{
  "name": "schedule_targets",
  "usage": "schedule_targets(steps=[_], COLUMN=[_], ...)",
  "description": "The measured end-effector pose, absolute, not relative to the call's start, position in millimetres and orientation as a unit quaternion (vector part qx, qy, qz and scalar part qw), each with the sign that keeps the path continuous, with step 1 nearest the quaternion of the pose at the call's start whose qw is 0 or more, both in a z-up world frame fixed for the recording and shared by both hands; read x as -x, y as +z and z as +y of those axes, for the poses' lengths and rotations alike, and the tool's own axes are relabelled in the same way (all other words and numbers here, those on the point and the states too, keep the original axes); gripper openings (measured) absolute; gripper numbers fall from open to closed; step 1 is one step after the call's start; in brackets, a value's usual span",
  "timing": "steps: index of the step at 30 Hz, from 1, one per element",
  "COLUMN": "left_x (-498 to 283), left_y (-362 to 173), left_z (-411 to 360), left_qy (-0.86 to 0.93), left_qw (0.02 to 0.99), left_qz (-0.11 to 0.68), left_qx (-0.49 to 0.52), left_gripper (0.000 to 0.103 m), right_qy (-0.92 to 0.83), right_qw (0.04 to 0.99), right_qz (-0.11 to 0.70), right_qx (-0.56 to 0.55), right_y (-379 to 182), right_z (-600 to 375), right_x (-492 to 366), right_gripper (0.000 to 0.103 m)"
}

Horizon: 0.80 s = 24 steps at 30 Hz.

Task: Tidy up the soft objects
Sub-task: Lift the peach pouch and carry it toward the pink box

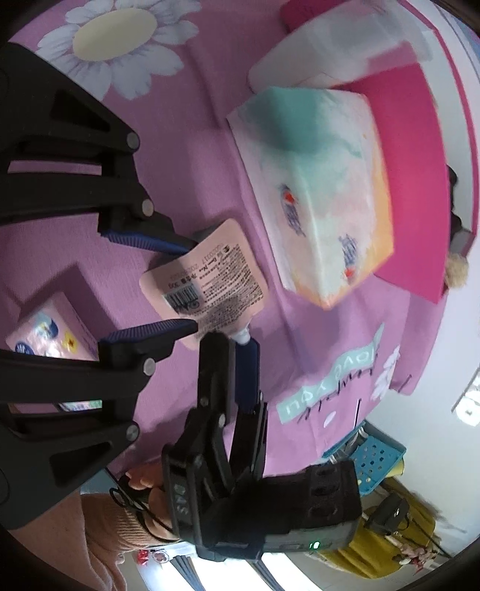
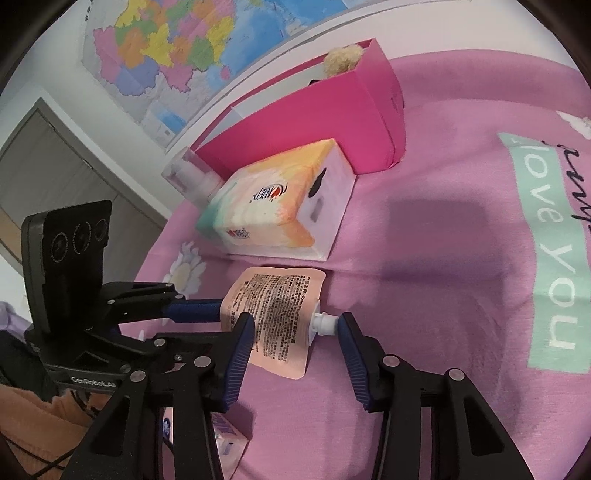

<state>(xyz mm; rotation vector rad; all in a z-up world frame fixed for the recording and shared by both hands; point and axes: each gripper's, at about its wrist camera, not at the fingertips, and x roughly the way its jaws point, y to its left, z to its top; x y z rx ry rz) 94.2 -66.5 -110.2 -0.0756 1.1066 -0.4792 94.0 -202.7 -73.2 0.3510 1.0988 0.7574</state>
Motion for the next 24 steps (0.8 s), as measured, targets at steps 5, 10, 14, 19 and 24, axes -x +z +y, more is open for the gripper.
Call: schedule_targets(steps=[5,10,14,19,24], left_x=[-93,-91,-90,-91,-91], left_y=[-113,-111,-111,-113,-115], left_z=[-55,-53,-55,-51,-45], left_qy=[-0.218,-0.228,-0.230,-0.229,-0.230], left_qw=[0.825,0.823,0.823,0.820,0.817], left_qz=[0.520,0.517,0.517,0.522,0.523], left_qx=[0.051,0.053,0.051,0.058,0.070], left_gripper=[0.038,0.028,0.028,0.028,0.028], right_qy=[0.347,0.349,0.350,0.357,0.355], right_qw=[0.776,0.778,0.780,0.778,0.778], right_qz=[0.507,0.505,0.503,0.503,0.505], right_qx=[-0.143,-0.132,-0.128,-0.116,-0.117], right_y=[-71,-70,-69,-70,-69], right_z=[-197,-190,-187,-179,-181], right_x=[-94,-97,-99,-105,-105], right_gripper=[0.047,0.047,0.047,0.049,0.048])
